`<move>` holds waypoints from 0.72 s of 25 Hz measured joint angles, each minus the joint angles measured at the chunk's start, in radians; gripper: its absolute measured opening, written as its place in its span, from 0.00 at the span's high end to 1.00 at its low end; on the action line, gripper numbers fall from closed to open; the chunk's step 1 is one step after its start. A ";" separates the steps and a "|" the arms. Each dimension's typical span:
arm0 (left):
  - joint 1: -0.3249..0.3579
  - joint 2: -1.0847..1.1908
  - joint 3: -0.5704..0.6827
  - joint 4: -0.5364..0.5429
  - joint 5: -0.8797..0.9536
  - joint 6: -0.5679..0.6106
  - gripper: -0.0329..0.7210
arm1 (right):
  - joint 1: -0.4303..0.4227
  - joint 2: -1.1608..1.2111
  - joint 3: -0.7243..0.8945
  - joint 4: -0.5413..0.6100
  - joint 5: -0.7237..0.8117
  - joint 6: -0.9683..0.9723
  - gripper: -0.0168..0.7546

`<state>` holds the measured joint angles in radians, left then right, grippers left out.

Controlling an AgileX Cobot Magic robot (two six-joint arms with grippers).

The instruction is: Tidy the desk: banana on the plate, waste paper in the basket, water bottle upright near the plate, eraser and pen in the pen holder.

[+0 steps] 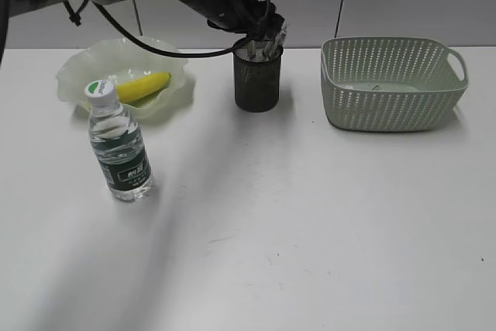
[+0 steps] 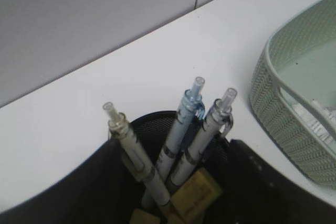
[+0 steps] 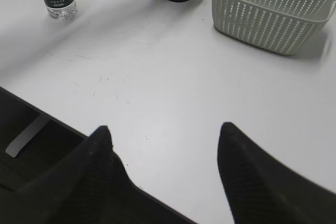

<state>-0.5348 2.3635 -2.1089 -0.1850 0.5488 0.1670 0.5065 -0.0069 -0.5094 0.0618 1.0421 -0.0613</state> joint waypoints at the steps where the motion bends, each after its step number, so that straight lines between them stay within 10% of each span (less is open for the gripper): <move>1: 0.000 -0.001 0.000 0.000 0.000 0.000 0.32 | 0.000 0.000 0.000 0.000 0.000 0.000 0.33; 18: 0.000 -0.279 0.001 0.070 0.520 -0.002 0.32 | 0.000 0.000 0.000 0.000 0.000 0.000 0.33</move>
<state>-0.5348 2.0847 -2.1081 -0.1151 1.0688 0.1649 0.5065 -0.0069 -0.5094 0.0618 1.0421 -0.0613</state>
